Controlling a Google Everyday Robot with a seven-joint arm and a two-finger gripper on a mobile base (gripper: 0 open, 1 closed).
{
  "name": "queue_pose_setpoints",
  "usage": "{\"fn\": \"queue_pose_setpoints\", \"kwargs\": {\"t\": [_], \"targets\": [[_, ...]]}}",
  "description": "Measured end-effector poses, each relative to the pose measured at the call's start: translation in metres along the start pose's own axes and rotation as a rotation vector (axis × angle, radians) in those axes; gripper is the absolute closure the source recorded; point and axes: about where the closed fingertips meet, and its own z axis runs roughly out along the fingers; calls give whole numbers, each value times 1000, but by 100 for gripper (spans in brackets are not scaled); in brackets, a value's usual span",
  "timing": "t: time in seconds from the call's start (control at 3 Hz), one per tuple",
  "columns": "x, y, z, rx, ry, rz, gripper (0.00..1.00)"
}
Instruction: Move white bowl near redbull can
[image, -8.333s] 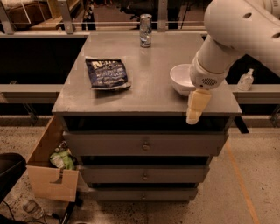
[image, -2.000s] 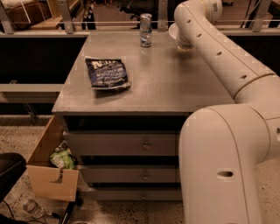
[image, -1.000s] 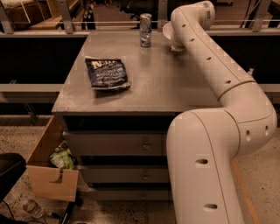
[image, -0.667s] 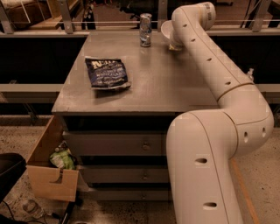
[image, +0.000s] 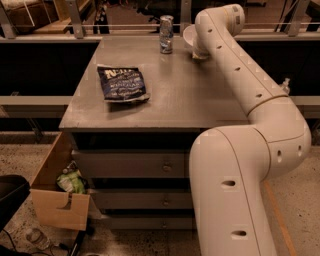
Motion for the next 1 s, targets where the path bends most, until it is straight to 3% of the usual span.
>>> {"fn": "queue_pose_setpoints", "kwargs": {"t": [0.67,1.0], "targets": [[-1,6,6,-10,0,-2,13],[-2,8,9,-14,0,-3,0]]}}
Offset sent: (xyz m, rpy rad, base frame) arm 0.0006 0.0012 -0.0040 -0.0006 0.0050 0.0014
